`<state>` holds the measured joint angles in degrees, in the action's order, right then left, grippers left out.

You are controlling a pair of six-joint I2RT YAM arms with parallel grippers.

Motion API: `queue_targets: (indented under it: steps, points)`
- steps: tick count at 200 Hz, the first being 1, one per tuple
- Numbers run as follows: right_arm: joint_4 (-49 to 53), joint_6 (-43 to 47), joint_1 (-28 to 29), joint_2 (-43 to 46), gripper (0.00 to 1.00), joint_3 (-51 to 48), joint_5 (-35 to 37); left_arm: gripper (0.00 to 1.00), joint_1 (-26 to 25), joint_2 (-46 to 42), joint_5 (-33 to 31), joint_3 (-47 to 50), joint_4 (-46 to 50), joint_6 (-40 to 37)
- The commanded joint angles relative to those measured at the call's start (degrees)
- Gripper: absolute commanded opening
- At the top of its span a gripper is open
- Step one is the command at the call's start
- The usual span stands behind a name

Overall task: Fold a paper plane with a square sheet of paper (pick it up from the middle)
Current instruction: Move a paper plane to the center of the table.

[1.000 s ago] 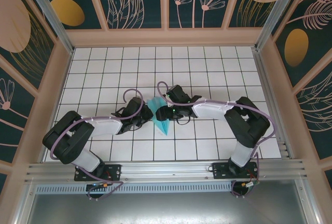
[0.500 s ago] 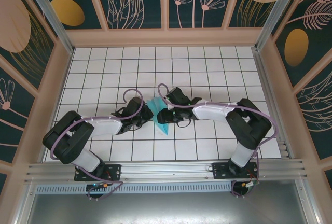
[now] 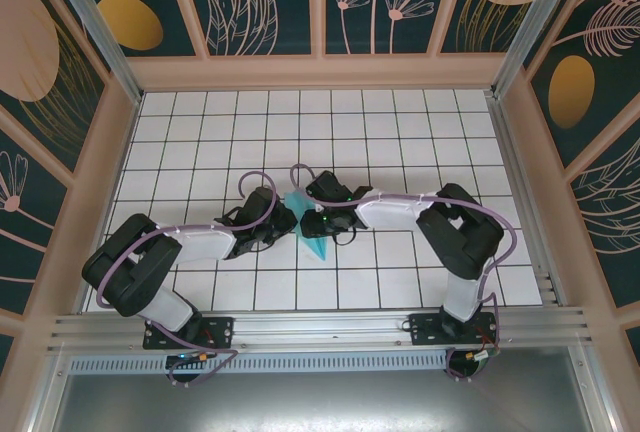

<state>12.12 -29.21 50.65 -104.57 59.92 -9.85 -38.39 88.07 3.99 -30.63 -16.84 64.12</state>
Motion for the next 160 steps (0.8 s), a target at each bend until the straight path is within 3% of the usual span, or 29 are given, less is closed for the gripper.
queue_targets:
  steps: [1,73,123,131,160]
  points:
    - [3.7,-1.3,0.9,-1.3,0.31,2.5,4.5,0.22,-0.4,-2.2,-0.7,-0.4,0.7,0.1]
    - [8.1,-3.6,1.0,-0.4,0.04,4.9,14.6,0.67,0.3,-9.4,-11.6,-2.5,15.3,-0.1]
    - [8.6,-1.5,-6.0,-2.8,0.02,11.4,17.2,0.9,0.7,-11.6,-14.6,-2.5,18.0,-0.3]
    - [9.2,-0.5,-7.5,-4.3,0.02,13.6,17.2,0.98,0.7,-11.9,-15.0,-2.5,18.5,-0.5]
    - [12.6,2.9,-11.4,-10.0,0.03,22.1,19.5,0.99,0.8,-13.2,-16.2,-2.6,19.7,-1.1]
